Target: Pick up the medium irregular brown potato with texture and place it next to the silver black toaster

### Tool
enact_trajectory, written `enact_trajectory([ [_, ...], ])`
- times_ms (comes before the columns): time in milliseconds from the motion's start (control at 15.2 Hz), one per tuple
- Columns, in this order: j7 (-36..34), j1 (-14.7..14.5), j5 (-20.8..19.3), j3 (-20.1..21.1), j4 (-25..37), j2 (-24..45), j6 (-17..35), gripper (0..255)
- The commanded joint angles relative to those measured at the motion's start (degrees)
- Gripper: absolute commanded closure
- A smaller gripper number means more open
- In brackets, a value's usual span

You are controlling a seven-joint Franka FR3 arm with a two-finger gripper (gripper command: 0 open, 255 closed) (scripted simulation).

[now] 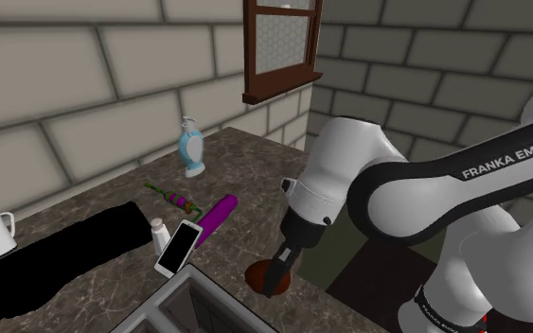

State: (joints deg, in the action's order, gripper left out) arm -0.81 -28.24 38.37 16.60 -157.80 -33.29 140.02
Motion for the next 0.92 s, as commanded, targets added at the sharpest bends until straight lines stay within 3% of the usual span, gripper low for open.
enact_trajectory([
  [0,1.1,-0.4,0.9,0.0,-0.7,1.2,1.8,255],
  [858,9.7,-4.7,9.9,-0.5,-4.0,11.4,14.8,255],
])
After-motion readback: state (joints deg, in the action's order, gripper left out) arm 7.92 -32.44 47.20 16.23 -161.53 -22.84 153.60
